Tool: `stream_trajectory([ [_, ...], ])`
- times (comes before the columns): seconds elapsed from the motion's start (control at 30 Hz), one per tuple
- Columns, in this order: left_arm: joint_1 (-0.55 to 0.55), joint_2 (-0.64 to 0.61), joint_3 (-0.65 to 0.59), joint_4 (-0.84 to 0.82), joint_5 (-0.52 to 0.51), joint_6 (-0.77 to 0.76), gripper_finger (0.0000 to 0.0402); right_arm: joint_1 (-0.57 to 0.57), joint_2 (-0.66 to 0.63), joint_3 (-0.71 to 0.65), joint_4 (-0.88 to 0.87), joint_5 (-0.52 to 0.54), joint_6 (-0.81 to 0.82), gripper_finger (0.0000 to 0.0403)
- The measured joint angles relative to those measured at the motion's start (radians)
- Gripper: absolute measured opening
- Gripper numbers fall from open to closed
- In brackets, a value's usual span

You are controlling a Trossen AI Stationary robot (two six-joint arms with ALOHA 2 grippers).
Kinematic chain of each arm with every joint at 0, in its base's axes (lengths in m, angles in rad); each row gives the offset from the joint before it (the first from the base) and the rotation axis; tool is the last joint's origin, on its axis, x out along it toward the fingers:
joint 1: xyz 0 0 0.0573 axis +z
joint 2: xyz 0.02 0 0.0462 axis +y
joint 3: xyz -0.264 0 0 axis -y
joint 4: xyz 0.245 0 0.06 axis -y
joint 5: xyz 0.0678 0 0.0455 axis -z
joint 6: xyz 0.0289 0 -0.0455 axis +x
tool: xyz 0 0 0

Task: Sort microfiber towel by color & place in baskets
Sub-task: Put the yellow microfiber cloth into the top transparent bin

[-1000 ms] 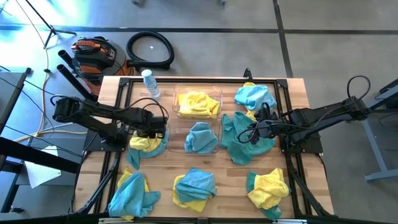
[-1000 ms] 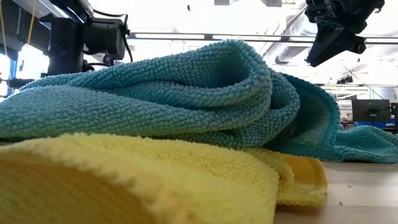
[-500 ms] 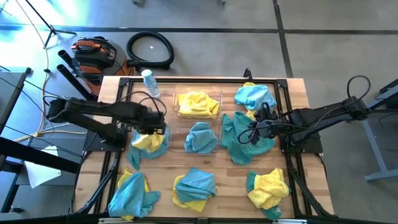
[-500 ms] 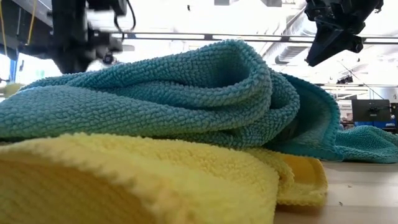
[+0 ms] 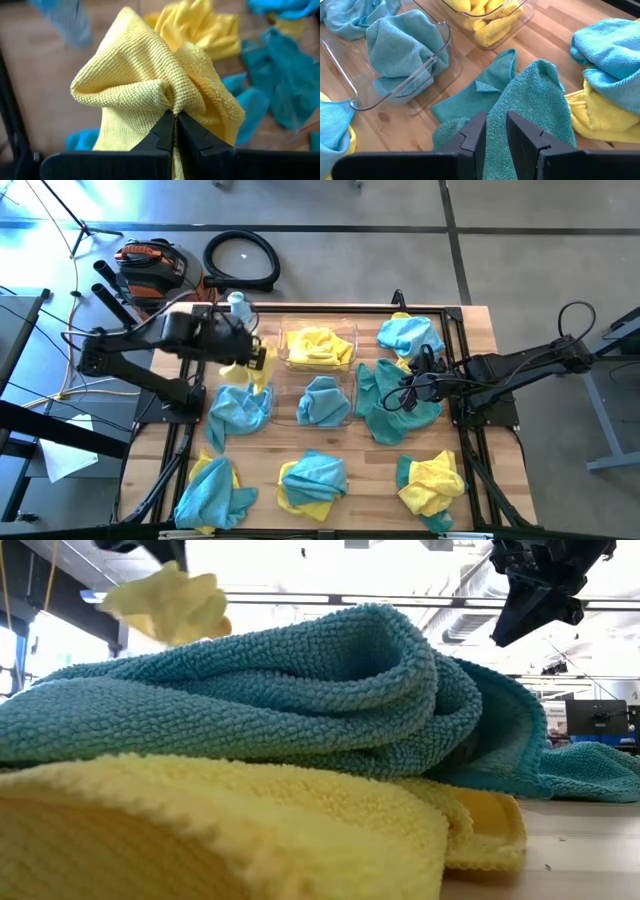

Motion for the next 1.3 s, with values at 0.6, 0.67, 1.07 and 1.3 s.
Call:
stream_trajectory([
  [0.6,0.325,0.491,0.393,0.303,0.129,0.898,0.0,-0.001,0.0,0.0,0.0,0.0,0.029,0.0071],
  [0.67,0.331,0.547,0.423,0.343,0.14,0.973,0.0,-0.001,0.0,0.0,0.0,0.0,0.029,0.0071],
  [1.07,0.288,0.787,0.458,0.417,0.161,1.21,0.0,-0.001,0.0,0.0,0.001,0.015,0.083,0.0071],
  [1.3,0.268,0.89,0.458,0.477,0.246,1.211,0.0,-0.001,0.0,0.0,0.001,0.049,0.116,0.0071],
])
